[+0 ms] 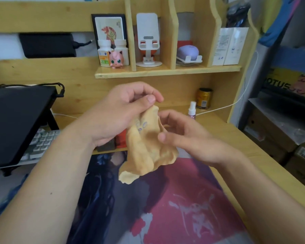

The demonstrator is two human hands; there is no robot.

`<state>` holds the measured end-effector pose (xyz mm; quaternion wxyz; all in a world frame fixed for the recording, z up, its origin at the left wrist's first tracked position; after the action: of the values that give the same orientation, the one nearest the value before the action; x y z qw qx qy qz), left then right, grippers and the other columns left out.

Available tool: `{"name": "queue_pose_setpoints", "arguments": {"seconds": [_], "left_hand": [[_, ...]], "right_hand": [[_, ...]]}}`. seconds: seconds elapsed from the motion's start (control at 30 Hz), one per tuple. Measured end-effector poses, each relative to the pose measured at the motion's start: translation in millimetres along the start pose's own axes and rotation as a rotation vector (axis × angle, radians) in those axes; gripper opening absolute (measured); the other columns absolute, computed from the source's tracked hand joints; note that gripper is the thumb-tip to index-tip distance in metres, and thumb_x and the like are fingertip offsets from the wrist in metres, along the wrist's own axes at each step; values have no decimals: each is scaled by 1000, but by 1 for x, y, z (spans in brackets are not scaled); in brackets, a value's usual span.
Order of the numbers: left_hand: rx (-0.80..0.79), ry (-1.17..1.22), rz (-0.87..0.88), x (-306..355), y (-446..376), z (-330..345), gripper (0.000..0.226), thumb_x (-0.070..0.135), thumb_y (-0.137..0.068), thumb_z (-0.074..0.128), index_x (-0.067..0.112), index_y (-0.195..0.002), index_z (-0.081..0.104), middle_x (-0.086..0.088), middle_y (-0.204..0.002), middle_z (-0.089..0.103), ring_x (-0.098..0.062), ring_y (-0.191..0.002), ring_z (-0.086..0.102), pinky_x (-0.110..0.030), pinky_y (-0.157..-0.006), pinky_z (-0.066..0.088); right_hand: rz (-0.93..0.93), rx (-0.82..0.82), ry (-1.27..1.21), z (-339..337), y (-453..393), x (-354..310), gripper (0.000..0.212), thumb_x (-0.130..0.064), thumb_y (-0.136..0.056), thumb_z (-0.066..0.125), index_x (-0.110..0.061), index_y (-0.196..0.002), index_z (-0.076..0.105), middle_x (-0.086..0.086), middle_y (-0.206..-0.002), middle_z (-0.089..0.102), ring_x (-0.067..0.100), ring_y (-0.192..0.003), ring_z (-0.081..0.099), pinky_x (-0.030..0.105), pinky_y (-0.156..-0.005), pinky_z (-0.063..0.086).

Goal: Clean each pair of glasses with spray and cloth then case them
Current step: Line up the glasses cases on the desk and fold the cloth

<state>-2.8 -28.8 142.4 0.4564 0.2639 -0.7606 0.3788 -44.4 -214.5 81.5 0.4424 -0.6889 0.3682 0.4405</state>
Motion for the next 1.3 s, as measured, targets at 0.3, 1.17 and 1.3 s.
{"name": "queue_pose_setpoints", "arguments": {"seconds": [0.3, 1.17, 1.3], "left_hand": [[-145, 149, -231, -34, -2, -34, 38, 4, -74, 73, 10, -111, 68, -1, -80, 67, -13, -73, 65, -22, -66, 56], [-497, 295, -593, -63, -1, -7, 27, 22, -92, 59, -1, -102, 70, -11, -85, 74, -18, -71, 73, -26, -59, 58], [-290, 317, -525, -60, -10, -6, 7, 13, -88, 72, 10, -83, 71, -12, -84, 71, -18, -67, 70, -29, -61, 61]], "right_hand": [[152, 39, -148, -19, 5, 4, 15, -5, -87, 70, 7, -82, 62, 4, -73, 65, 13, -65, 62, 22, -62, 50], [466, 179, -352, -16, 2, 17, 36, -33, -103, 51, -1, -104, 69, 17, -100, 74, 25, -91, 73, 35, -81, 60], [521, 33, -546, -33, 3, 24, 89, -75, -90, 39, -3, -139, 56, 27, -139, 53, 42, -130, 50, 52, -116, 31]]}}
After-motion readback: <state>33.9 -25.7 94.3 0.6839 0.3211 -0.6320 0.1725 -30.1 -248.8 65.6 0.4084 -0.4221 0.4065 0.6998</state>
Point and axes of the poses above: each hand's wrist, its own y-axis away from the middle knuckle, its own z-axis out of the palm, x = y × z, the point moved 1 cm from there along -y, towards the middle knuckle
